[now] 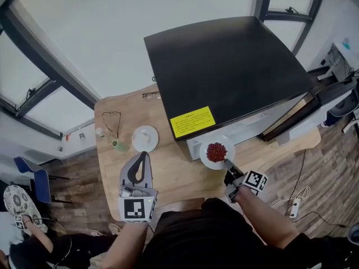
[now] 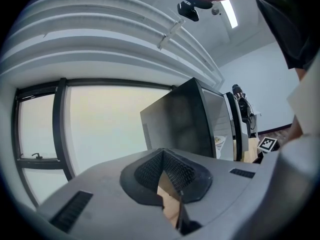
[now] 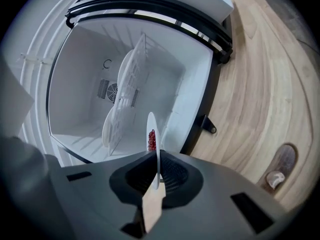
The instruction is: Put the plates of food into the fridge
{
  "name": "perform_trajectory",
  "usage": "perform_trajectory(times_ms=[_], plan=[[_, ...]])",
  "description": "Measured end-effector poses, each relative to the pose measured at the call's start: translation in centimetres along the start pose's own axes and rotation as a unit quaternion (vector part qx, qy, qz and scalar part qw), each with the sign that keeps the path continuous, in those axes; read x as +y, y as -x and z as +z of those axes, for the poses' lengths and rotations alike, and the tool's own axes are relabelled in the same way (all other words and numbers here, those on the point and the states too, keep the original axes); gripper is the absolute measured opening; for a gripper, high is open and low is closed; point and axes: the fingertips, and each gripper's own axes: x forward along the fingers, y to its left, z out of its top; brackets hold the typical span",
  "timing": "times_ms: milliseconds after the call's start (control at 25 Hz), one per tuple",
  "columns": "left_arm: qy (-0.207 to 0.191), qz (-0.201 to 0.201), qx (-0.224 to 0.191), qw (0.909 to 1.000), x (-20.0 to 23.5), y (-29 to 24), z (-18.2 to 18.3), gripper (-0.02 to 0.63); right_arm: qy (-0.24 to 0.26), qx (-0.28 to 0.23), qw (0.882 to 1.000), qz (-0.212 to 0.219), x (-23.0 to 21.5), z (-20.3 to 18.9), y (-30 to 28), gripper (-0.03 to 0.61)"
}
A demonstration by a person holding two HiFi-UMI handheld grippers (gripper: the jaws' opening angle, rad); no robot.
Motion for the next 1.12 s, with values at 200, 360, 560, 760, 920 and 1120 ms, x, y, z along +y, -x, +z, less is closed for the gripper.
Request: perform_trajectory(times_ms=[200, 360, 560, 760, 920, 1120], plan=[[-0.009, 0.022, 0.002, 0.9997, 0.5, -0.3, -0.3, 0.005, 0.005, 0.013, 1.000, 0.001, -0.1, 1.4, -1.9, 0.031], [-0.002, 0.032, 0.006, 0.9995, 0.8, 0.0, -1.2, 0.005, 0.005, 0.017, 1.000, -0.001, -0.5, 2.4, -3.4, 0.031], [-0.006, 0.058, 0.016, 0.9981, 2.3, 0.8, -1.3, 0.005, 0.014, 0.024, 1.000, -0.010, -0.7, 3.1, -5.4, 0.031], [-0.009, 0.076, 0.021, 0.9968, 3.4, 1.7, -1.5, 0.005, 0.022, 0.031, 0.999, -0.021, -0.7, 3.3, -7.3, 0.031], [-0.009, 0.091, 0.030, 0.9954, 4.3, 2.4, -1.8, 0.005, 0.034, 0.039, 0.998, -0.032, -0.6, 3.3, -8.6, 0.031], [-0.008, 0.101, 0.031, 0.9944, 5.0, 3.0, -1.9, 0.005, 0.066, 0.049, 0.995, -0.059, -0.6, 3.2, -9.7, 0.031]])
